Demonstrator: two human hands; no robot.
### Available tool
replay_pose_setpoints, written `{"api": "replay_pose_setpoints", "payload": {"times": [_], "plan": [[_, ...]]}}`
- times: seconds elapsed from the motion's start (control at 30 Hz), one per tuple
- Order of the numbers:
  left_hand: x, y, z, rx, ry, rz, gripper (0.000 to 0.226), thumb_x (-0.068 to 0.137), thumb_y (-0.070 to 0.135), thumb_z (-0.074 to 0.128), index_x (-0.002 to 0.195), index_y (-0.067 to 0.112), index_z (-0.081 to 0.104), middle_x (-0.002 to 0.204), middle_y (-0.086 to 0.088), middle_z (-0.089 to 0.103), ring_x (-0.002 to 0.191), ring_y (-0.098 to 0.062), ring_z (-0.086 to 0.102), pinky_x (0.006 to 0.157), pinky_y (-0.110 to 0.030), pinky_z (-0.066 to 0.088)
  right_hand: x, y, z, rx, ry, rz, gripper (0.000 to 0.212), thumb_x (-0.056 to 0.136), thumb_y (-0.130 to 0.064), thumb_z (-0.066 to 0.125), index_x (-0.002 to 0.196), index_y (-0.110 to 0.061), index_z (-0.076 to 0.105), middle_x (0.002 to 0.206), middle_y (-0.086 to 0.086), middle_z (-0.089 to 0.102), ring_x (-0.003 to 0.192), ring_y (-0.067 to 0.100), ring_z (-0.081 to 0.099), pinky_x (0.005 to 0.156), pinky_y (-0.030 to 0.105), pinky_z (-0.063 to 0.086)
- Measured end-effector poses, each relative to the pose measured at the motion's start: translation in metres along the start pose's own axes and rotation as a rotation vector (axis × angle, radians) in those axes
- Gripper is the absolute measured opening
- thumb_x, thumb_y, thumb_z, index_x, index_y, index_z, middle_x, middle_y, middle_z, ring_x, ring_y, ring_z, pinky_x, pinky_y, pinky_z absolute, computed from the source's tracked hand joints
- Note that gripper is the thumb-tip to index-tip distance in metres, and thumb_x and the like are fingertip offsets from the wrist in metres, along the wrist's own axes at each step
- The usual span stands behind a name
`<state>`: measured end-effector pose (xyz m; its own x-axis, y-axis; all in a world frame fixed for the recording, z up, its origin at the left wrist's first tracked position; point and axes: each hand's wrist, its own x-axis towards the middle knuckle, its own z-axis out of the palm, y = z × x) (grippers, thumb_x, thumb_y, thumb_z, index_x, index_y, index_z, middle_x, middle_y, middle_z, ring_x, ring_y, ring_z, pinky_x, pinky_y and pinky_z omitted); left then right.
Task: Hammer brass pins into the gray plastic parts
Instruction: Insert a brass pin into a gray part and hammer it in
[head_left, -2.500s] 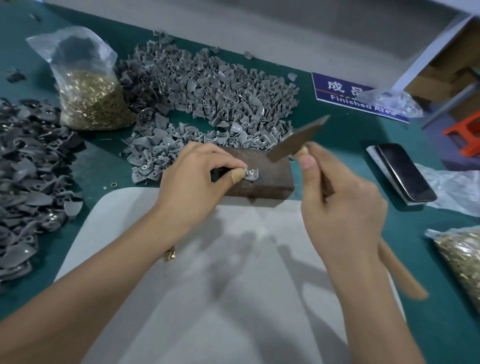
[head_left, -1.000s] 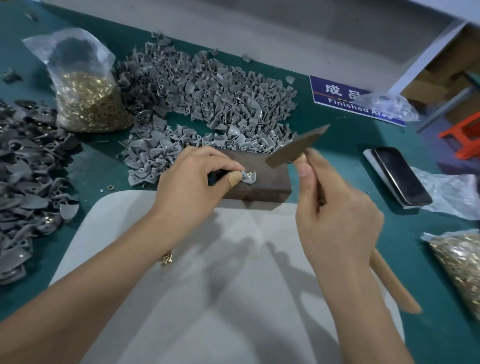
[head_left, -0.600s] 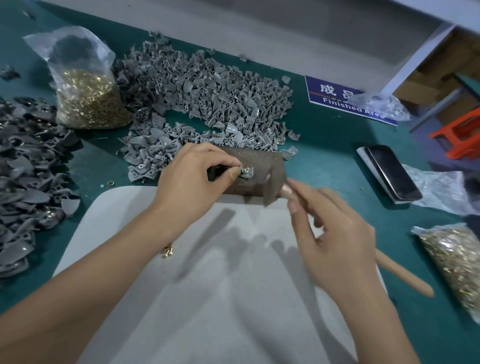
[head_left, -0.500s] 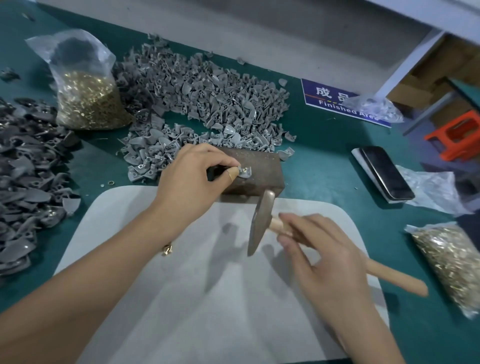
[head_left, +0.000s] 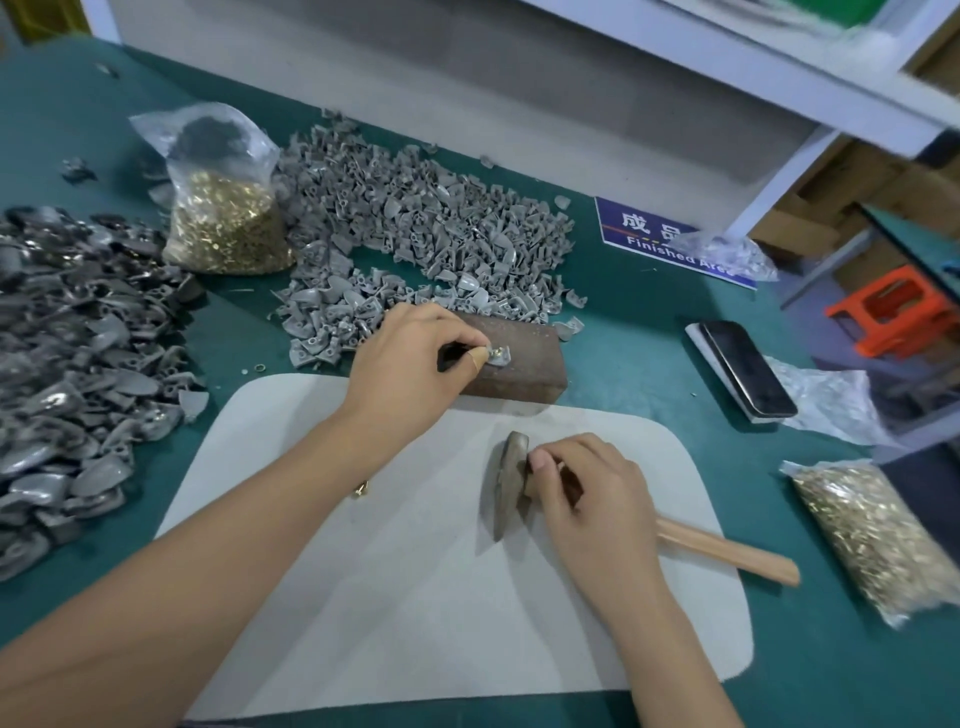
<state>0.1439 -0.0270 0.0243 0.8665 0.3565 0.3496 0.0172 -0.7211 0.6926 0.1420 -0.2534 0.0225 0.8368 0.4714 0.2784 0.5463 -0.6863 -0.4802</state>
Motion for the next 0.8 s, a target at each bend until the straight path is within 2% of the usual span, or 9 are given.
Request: {"api": "replay_pose_setpoints", "payload": {"times": [0.1,0.2,0.37,0.47,0.53,0.57,0.63,0.73,0.8], "plan": [[0.000,0.000,0.000,0.001,0.004,0.010,0.010,0.094,0.041,0.068,0.100,0.040,0.076,0.103,0.020,0.064,0.105,-0.009,0.048,0.080,-0.032,0.043,-0.001,0.001,0.004,0.000,0.030,-0.015,0.018,0.100,-0.028,0.062,0.083,-0.027,0.068,0.086,-0.016,0.062,0.086,0.015,0.058,0.080,0.046,0.047],[-0.001,-0.002,0.000,-0.007,0.007,0.013,0.010,0.094,0.040,0.068,0.100,0.039,0.076,0.102,0.021,0.063,0.103,-0.008,0.047,0.079,-0.030,0.041,-0.005,0.001,0.005,0.062,0.091,-0.048,0.017,0.101,-0.031,0.059,0.086,-0.028,0.068,0.087,-0.018,0.061,0.085,0.012,0.058,0.078,0.046,0.047],[-0.001,-0.002,0.001,-0.018,0.016,0.064,0.011,0.095,0.034,0.069,0.102,0.031,0.077,0.101,0.016,0.063,0.107,-0.009,0.045,0.085,-0.026,0.036,0.005,-0.002,0.006,0.176,0.236,-0.062,0.012,0.097,-0.023,0.063,0.105,-0.023,0.072,0.095,-0.017,0.066,0.091,0.010,0.060,0.085,0.042,0.050],[-0.001,0.006,-0.007,-0.057,-0.011,0.118,0.010,0.097,0.029,0.067,0.103,0.026,0.075,0.099,0.012,0.063,0.108,-0.012,0.045,0.091,-0.023,0.034,0.023,-0.011,0.003,0.257,0.229,-0.054,0.021,0.096,-0.013,0.067,0.114,-0.023,0.072,0.098,-0.018,0.068,0.091,0.010,0.060,0.086,0.023,0.045],[-0.005,0.013,-0.017,-0.080,-0.050,0.137,0.007,0.098,0.029,0.064,0.100,0.029,0.071,0.091,0.013,0.063,0.100,-0.012,0.048,0.090,-0.031,0.042,0.036,-0.023,0.002,0.319,0.238,-0.072,0.023,0.096,-0.011,0.067,0.117,-0.022,0.071,0.097,-0.017,0.068,0.092,0.011,0.061,0.082,0.010,0.039],[-0.010,0.016,-0.023,-0.096,-0.069,0.137,0.006,0.099,0.030,0.062,0.100,0.031,0.068,0.088,0.012,0.064,0.097,-0.013,0.051,0.088,-0.035,0.045,0.043,-0.029,0.002,0.345,0.240,-0.086,0.023,0.096,-0.012,0.067,0.117,-0.021,0.071,0.097,-0.014,0.069,0.093,0.011,0.062,0.082,0.008,0.038],[-0.026,0.020,-0.037,-0.123,-0.072,0.125,0.006,0.099,0.031,0.059,0.101,0.033,0.064,0.089,0.012,0.066,0.095,-0.012,0.056,0.084,-0.040,0.049,0.051,-0.039,0.003,0.402,0.212,-0.118,0.021,0.097,-0.014,0.068,0.116,-0.021,0.072,0.101,-0.011,0.070,0.096,0.013,0.064,0.084,0.016,0.046],[-0.050,0.017,-0.062,-0.055,0.001,0.083,0.008,0.098,0.030,0.058,0.102,0.034,0.064,0.095,0.017,0.067,0.097,-0.008,0.060,0.083,-0.040,0.051,0.054,-0.054,0.010,0.448,0.139,-0.189,0.013,0.094,-0.017,0.072,0.105,-0.024,0.076,0.097,-0.014,0.071,0.094,0.018,0.066,0.085,0.045,0.054],[-0.064,0.010,-0.079,-0.022,0.040,0.043,0.008,0.097,0.031,0.060,0.102,0.035,0.065,0.097,0.019,0.067,0.098,-0.007,0.059,0.083,-0.037,0.050,0.055,-0.069,0.019,0.459,0.078,-0.246,0.012,0.092,-0.019,0.075,0.100,-0.027,0.076,0.092,-0.015,0.070,0.090,0.018,0.066,0.081,0.049,0.053]]}}
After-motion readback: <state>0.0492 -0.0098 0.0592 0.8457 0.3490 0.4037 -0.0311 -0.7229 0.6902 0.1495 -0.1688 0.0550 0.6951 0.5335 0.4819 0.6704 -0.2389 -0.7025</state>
